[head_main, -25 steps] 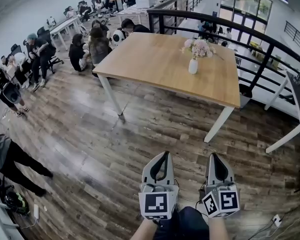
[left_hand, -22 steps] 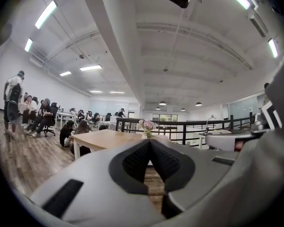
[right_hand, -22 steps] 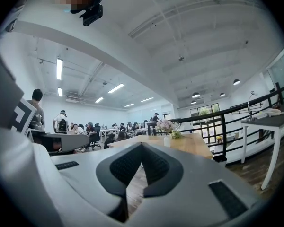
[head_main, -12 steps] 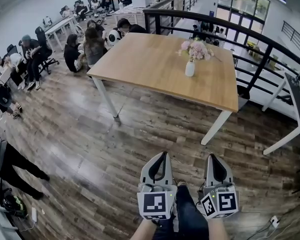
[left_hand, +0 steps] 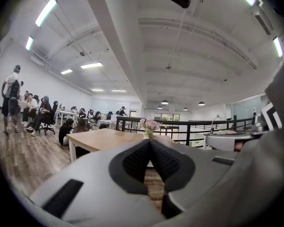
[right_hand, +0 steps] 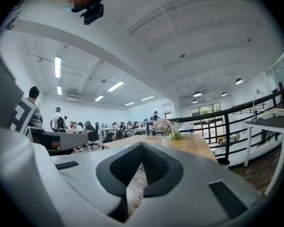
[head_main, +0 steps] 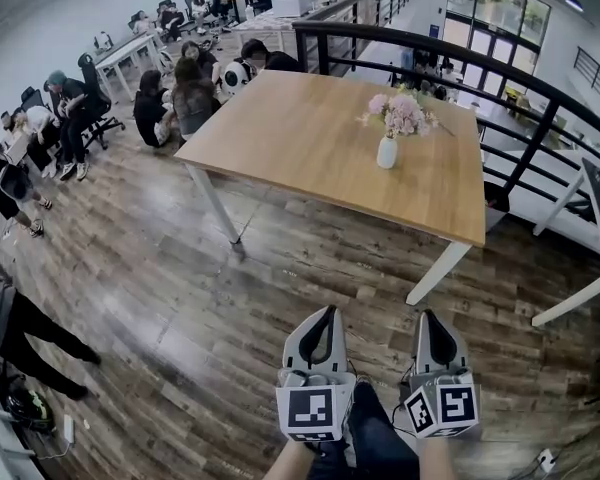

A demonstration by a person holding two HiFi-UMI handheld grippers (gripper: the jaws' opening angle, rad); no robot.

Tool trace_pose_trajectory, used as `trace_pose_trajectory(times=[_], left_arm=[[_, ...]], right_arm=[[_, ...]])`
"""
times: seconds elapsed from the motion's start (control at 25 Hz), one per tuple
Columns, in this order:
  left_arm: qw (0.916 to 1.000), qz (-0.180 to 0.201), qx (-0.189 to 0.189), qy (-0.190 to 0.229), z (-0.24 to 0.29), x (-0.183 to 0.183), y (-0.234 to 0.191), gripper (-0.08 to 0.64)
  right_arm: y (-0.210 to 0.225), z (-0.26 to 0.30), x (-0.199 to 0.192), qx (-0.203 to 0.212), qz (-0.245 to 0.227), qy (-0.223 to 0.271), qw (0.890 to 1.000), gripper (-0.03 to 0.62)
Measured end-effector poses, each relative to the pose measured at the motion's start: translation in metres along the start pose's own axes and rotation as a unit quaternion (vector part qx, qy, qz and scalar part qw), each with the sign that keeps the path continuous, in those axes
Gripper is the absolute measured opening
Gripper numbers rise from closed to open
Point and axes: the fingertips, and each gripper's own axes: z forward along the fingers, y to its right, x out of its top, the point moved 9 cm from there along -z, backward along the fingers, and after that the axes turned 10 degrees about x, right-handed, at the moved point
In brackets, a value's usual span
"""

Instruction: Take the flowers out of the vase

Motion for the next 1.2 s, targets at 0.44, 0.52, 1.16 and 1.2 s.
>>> trace_pose_trajectory(times=[0.44, 0.52, 1.16, 1.2], left_arm=[[0.9996, 0.009, 0.018, 0.019, 0.076, 0.015, 0.023, 0.032], [0.9996, 0.008, 0.023, 0.014, 0.089, 0.018, 0.027, 0.032], [0.9988, 0.004, 0.049, 0.005, 0.164, 0.025, 0.058, 0.032], [0.9987, 0.006, 0.049, 0.006, 0.167, 0.026, 0.059, 0.032]], right_arm=[[0.061, 0.061, 0.017, 0.023, 0.002, 0.002, 1.000, -0.009], [0.073, 0.072, 0.021, 0.028, 0.001, 0.004, 1.000, -0.008], [0.145, 0.129, 0.020, 0.055, 0.014, 0.016, 0.998, -0.008], [0.147, 0.131, 0.020, 0.056, 0.015, 0.016, 0.998, -0.009]])
